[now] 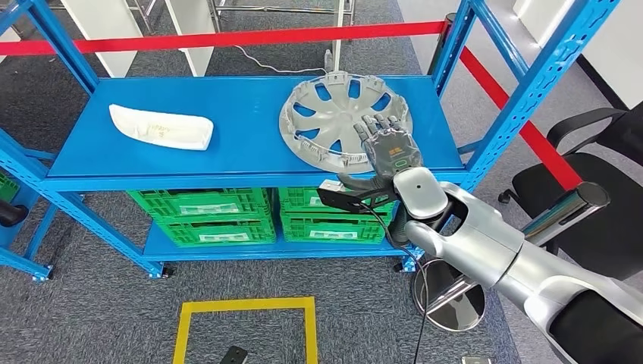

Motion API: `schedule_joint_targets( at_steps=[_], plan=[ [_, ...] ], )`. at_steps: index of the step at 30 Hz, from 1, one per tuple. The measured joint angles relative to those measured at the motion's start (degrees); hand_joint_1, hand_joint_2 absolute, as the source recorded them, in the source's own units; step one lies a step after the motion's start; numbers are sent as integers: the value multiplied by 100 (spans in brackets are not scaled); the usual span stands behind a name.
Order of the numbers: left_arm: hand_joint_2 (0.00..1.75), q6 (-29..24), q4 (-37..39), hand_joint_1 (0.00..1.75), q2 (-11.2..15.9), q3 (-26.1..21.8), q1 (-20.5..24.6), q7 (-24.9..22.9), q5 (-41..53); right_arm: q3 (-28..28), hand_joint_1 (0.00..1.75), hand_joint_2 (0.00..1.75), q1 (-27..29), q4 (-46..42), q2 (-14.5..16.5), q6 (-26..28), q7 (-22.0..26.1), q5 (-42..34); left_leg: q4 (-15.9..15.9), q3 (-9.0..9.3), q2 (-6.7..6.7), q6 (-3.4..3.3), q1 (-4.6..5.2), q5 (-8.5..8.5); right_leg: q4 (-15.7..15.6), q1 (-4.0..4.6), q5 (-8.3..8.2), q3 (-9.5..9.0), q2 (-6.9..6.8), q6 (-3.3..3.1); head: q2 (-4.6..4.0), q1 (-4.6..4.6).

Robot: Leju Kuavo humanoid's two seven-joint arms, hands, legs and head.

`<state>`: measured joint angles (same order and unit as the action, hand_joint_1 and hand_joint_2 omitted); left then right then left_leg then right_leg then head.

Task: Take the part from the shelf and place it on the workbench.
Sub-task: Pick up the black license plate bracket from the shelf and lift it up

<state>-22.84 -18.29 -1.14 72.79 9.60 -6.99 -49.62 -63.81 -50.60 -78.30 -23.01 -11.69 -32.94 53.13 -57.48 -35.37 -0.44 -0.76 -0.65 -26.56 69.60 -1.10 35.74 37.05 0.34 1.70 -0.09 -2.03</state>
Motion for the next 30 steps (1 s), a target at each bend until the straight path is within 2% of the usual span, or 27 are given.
schedule_joint_targets(
  at_steps=[1,2,3,4,5,6,7,8,11,13,14,16,17,18,19,21,22,23,25,27,28,30],
  plan=[
    [0,1,1,0,-3,-2,-8,0,0,-9,0,0,26,5,1,-1,0,0,-2,40,-3,-7,1,-33,359,-5,101,213,-2,18,0,-3],
    [0,1,1,0,-4,-3,-26,0,0,-18,0,0,59,10,0,-2,0,0,-6,87,-5,-6,1,-70,562,-7,84,361,-2,24,0,-4],
    [0,1,2,0,-5,-4,-45,0,0,-26,0,0,85,18,0,-2,0,0,-12,136,-8,2,2,-111,559,-7,-62,421,-3,17,0,-5],
    [0,2,2,0,-6,-5,-57,0,1,-30,0,0,97,24,0,-1,0,0,-21,187,-10,14,2,-155,333,-5,-323,385,-3,-1,0,-5],
    [0,2,2,0,-9,-7,-58,0,2,-28,0,0,91,28,-1,1,0,0,-35,236,-11,32,2,-200,-50,-2,-642,286,-3,-26,0,-7],
    [0,2,2,0,-11,-10,-52,0,4,-27,0,0,75,33,0,3,0,-3,-50,263,-12,55,5,-240,-392,8,-874,182,-4,-53,0,-2],
    [0,1,1,0,-14,-15,-41,-1,9,-27,0,0,57,34,1,5,1,-8,-71,270,-15,83,11,-273,-687,22,-1014,86,-3,-80,0,7],
    [0,1,1,0,-16,-20,-32,-1,14,-28,0,0,45,36,1,6,1,-15,-90,260,-17,111,16,-293,-855,35,-1041,31,0,-110,0,13],
    [0,2,0,0,-23,-31,-32,-2,31,-20,0,0,46,39,1,14,0,-30,-121,221,-14,183,25,-332,-958,30,-941,-12,15,-194,0,22],
    [0,2,1,0,-26,-35,-25,-1,39,-5,0,0,37,39,0,22,0,-31,-345,134,-6,234,23,-480,-986,-1,-925,-58,13,-247,0,39],
    [0,1,2,0,-24,-38,-17,0,42,1,0,0,33,38,1,25,0,-32,-622,11,-2,254,18,-626,-994,-8,-912,-88,9,-270,0,47],
    [0,2,2,0,-22,-44,-9,-1,43,-4,0,0,41,39,2,27,0,-34,-1383,-352,-1,276,11,-925,-997,-5,-877,-139,3,-298,0,62],
    [0,2,2,0,-21,-46,-15,-1,43,-9,0,0,53,40,3,26,0,-38,-1658,-506,-1,279,11,-969,-996,-3,-857,-166,4,-302,0,62],
    [0,2,2,0,-21,-48,-23,-1,44,-15,0,0,65,41,2,25,0,-44,-1741,-581,0,279,10,-889,-995,-1,-835,-198,9,-300,0,63],
    [0,2,2,0,-20,-50,-29,-1,45,-16,0,0,72,41,2,25,0,-50,-1586,-551,0,273,10,-684,-993,0,-809,-239,16,-293,0,63],
    [0,2,2,0,-17,-57,-27,-2,49,-9,0,0,68,40,2,24,-1,-56,-891,-286,-2,236,14,-186,-998,2,-746,-340,25,-260,0,63],
    [0,2,2,0,-16,-62,-20,-2,52,-5,0,0,57,40,2,22,-2,-57,-584,-156,-3,208,25,-40,-999,9,-722,-375,31,-236,0,65],
    [0,2,2,0,-16,-68,-13,-2,55,0,0,0,45,39,2,22,-3,-58,-386,-59,-3,177,36,-3,-1003,15,-708,-387,33,-207,0,66],
    [0,2,2,0,-14,-78,-7,-2,58,7,0,0,30,37,1,21,-5,-61,-240,14,-5,114,53,-98,-1009,26,-707,-364,30,-139,0,67],
    [0,2,1,0,-15,-83,-17,-2,62,18,0,0,29,35,-6,24,-10,-62,-158,50,-5,60,25,-144,-965,22,-665,-328,9,-72,0,61],
    [0,2,0,0,-16,-85,-18,-2,66,23,0,0,24,33,-10,25,-13,-62,-138,63,-6,36,11,-141,-836,22,-589,-271,2,-48,0,54],
    [0,2,-1,0,-19,-86,-12,-2,74,26,0,0,15,28,-17,26,-19,-63,-123,89,-7,-5,8,-151,-242,20,-318,25,-4,-26,0,33]
  ],
)
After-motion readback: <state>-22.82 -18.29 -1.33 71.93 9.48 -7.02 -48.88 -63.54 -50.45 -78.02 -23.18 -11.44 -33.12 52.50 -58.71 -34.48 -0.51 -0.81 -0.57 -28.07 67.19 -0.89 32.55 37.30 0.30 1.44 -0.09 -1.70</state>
